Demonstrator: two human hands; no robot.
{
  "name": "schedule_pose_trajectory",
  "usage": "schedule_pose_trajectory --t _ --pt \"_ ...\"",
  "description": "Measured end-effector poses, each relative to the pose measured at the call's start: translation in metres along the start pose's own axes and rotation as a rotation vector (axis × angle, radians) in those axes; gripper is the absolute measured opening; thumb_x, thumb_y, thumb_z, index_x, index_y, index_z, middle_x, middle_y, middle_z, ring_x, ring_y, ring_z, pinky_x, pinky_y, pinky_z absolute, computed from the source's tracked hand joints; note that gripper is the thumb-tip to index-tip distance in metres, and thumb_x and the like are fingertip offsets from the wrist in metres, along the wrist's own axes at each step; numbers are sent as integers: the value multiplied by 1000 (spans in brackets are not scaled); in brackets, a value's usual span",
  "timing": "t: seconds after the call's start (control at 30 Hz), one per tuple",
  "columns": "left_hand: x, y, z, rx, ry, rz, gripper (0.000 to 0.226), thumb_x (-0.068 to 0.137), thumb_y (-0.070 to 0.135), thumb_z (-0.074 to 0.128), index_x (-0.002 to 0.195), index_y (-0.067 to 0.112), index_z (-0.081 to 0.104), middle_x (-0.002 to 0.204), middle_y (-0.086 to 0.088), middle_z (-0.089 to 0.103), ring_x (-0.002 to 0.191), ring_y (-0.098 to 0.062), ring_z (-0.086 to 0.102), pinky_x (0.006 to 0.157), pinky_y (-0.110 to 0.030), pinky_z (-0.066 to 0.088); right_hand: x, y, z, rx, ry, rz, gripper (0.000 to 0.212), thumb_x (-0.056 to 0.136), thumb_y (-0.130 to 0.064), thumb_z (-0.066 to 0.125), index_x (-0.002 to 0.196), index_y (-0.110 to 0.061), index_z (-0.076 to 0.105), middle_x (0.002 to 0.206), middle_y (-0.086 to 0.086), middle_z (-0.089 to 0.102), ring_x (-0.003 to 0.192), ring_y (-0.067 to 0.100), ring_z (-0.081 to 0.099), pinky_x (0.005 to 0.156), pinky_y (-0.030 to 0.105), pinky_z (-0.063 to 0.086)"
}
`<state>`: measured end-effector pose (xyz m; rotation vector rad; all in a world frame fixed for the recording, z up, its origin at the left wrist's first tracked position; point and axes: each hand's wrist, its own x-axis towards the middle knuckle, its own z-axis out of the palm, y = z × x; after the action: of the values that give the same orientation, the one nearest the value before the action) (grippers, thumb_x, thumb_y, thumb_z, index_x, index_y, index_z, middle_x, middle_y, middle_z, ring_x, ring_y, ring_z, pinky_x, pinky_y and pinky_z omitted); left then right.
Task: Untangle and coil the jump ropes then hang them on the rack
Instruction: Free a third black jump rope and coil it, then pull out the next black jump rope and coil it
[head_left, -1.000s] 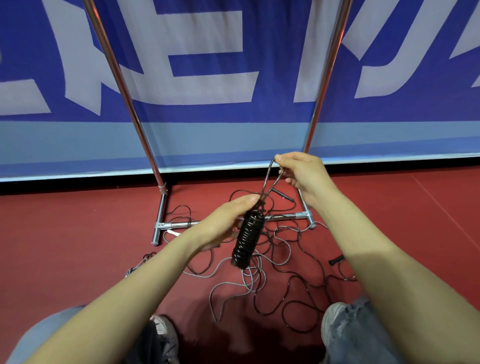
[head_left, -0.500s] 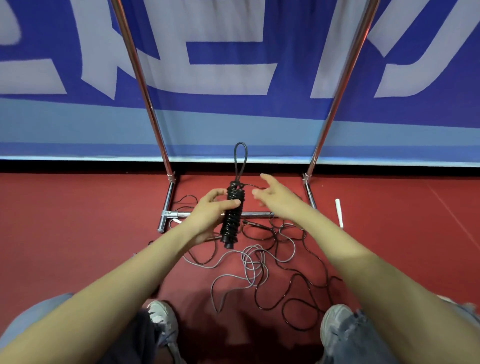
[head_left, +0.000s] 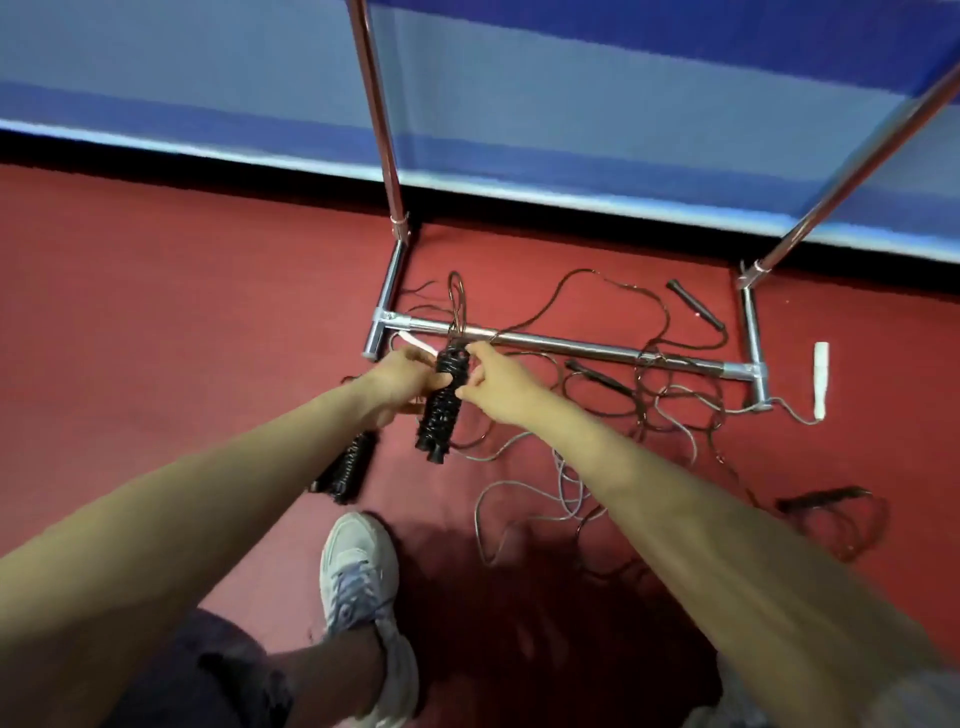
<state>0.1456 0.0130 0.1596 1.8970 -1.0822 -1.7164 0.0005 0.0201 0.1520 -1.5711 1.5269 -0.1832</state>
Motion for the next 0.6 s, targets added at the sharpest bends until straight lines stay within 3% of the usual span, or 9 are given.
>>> schedule_pose_trajectory --t 0.07,0.13,0.27,0.4,0.5,0.6 --pt "25 -30 -15 55 47 -78 18 91 -1 58 90 16 51 81 -3 59 73 -16 56 65 -30 47 27 7 39 8 -77 7 54 89 -15 62 137 -9 39 119 15 62 109 31 58 87 32 43" --pt "45 -61 -27 126 92 -136 18 90 1 60 103 12 56 95 -10 63 84 -23 60 79 -40 51 49 13 76 6 -133 10 54 90 -13 61 138 -8 36 122 15 60 112 31 56 85 30 41" --pt "67 -114 -42 331 220 -193 41 86 6 67 125 7 58 119 -16 63 107 -28 61 98 -39 49 74 25 140 -54 -209 32 55 92 -13 55 141 -12 30 123 17 58 114 35 55 91 39 46" --pt "76 -139 -44 596 279 -125 41 84 11 68 124 7 62 120 -16 64 112 -31 58 96 -33 44 87 31 175 -159 -210 54 49 93 -12 50 139 -8 33 131 17 52 122 36 46 95 42 41" --pt "76 -149 -41 835 379 -71 37 83 16 66 120 14 63 118 -14 63 116 -34 49 93 -38 43 90 38 186 -299 -217 60 56 90 -15 52 143 -14 33 141 10 42 134 31 29 105 45 31" --pt "75 -154 -40 948 351 -26 45 87 20 65 130 14 54 126 -15 51 122 -34 40 100 -44 37 88 45 186 -343 -218 50 64 90 -13 49 149 -22 24 145 10 35 134 32 24 108 46 26"
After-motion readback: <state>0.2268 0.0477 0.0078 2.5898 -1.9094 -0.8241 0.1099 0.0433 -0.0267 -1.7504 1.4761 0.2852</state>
